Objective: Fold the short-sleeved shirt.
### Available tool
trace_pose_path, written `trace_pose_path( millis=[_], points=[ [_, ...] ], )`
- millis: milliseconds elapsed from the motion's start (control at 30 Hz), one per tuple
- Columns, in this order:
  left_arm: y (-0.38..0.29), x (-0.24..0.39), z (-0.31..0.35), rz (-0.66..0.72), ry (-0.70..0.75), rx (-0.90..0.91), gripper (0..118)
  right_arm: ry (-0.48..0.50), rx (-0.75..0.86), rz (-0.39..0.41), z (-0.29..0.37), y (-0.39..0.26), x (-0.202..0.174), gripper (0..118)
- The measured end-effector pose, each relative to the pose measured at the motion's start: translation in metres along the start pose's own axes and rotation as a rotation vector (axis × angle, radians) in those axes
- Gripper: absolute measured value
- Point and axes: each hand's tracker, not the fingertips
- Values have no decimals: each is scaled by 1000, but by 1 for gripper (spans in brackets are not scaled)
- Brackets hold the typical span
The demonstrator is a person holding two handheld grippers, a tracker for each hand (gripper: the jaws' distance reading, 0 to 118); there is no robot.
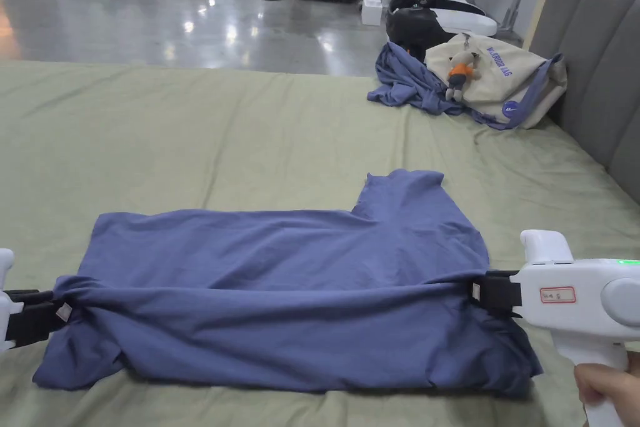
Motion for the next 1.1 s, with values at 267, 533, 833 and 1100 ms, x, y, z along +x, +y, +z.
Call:
trace_pose_path(
  millis=[267, 533, 833, 1100],
  points=[
    [-5, 3, -10, -33, 23, -21, 19, -46, -27, 27, -16, -2, 6, 10],
    [3, 16, 45, -112, 36, 207, 80, -85, 214, 82, 46, 7, -17, 83],
    [-51, 75, 203, -148, 149, 651, 92, -363, 801, 169, 213, -80, -104, 99],
    [-116, 92, 206, -99, 116, 639, 0, -394, 790, 127, 222, -141, -133, 2]
  ],
)
